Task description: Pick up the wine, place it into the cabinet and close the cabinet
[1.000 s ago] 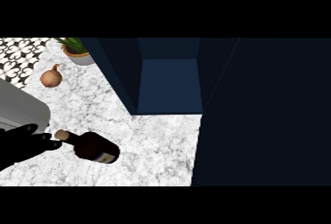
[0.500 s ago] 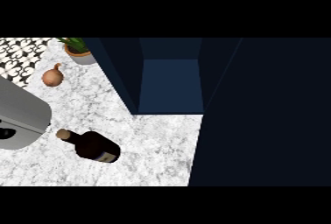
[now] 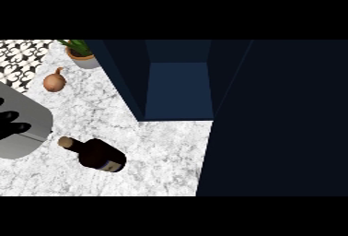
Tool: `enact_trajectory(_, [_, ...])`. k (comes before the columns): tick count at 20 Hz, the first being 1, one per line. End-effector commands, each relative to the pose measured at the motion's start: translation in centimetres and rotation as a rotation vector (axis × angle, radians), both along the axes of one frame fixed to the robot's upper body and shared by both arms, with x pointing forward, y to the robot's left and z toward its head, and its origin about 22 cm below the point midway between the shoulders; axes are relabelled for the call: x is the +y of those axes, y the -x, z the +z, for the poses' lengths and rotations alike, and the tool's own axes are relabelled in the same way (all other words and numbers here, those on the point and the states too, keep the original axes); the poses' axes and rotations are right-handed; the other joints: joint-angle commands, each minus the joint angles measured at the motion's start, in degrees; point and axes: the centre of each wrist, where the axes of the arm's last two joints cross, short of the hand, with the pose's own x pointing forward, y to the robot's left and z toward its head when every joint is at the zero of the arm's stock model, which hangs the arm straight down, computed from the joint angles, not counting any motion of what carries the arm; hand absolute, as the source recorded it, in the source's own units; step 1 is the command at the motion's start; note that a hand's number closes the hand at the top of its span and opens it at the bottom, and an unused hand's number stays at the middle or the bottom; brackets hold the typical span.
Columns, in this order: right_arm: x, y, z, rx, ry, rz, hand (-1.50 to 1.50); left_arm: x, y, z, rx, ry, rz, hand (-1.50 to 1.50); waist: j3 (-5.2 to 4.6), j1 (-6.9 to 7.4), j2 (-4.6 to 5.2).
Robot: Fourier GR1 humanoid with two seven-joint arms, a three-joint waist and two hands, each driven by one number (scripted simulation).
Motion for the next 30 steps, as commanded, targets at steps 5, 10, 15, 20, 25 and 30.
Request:
enact_trajectory(5, [-0.7,2.1,2.3,-0.102,0.029,-0.097,-1.5,-0.7,-1.8,-2.9,0.0,-0.028,0.032,-1.5,-0.03,-0.55,0.11])
enact_trajectory(10, [-0.5,3.5,2.5,-0.093,0.007,-0.079,-1.5,-2.0,-1.3,-3.6,0.006,-0.032,0.022,-1.5,-0.01,-0.34,-0.17])
enact_trajectory(15, [-0.7,3.7,2.6,-0.075,0.024,-0.073,-1.5,-0.7,-2.2,-5.5,-0.015,-0.056,0.037,-1.5,-0.01,-0.35,-0.07])
enact_trajectory(20, [-1.6,3.5,3.2,-0.1,0.03,-0.076,-1.5,-1.7,-1.9,-11.3,0.031,-0.081,0.077,-1.5,-0.05,-0.41,0.0])
enact_trajectory(25, [-0.9,4.2,3.4,-0.083,0.032,-0.073,-1.5,-0.7,-3.0,-11.6,0.017,-0.079,0.105,-1.5,-0.07,-0.74,-0.15])
enact_trajectory(30, [-0.3,3.5,2.2,-0.086,0.047,-0.078,-1.5,-0.8,-4.3,-13.9,0.012,-0.117,0.142,-1.5,-0.02,-0.74,-0.01])
